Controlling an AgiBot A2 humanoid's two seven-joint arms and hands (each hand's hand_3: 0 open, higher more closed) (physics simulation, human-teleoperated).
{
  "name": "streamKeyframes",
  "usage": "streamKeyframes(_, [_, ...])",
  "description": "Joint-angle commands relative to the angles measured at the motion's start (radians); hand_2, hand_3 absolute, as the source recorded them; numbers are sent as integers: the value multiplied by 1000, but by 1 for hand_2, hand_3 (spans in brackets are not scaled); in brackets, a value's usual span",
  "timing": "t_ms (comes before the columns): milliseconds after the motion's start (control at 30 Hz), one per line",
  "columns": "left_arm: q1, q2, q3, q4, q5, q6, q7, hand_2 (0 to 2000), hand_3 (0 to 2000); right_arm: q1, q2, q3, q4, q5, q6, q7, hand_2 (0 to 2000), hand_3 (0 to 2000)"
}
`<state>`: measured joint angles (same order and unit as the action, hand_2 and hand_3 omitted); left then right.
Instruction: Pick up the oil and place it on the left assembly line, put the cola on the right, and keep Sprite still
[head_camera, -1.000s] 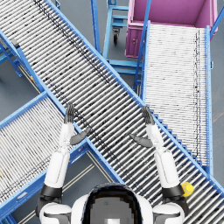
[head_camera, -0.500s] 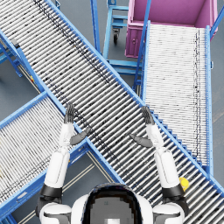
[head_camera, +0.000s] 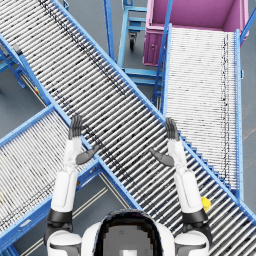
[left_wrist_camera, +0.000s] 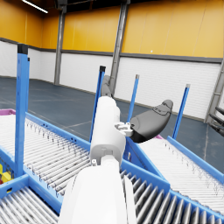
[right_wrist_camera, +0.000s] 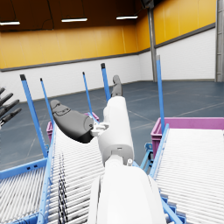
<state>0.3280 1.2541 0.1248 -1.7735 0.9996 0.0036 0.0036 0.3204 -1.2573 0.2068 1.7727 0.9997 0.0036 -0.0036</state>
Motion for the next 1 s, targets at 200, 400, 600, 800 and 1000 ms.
streamKeyframes(200, [45,26,-79,-1,0,-3,-3,0,0,42,-38,-40,10,0,-3,3,0,0])
streamKeyframes(400, [52,41,-106,-3,0,-4,-4,0,0,56,-59,-82,14,0,-4,4,0,0])
streamKeyframes(600, [78,55,-146,-9,0,-4,-4,0,0,86,-80,-134,28,0,-4,4,0,0])
streamKeyframes(800, [104,65,-181,-18,0,-4,-4,0,0,105,-95,-175,39,0,-4,4,0,0])
streamKeyframes(1000, [150,70,-216,-32,265,-4,-4,0,0,131,-106,-210,55,265,-4,4,0,0])
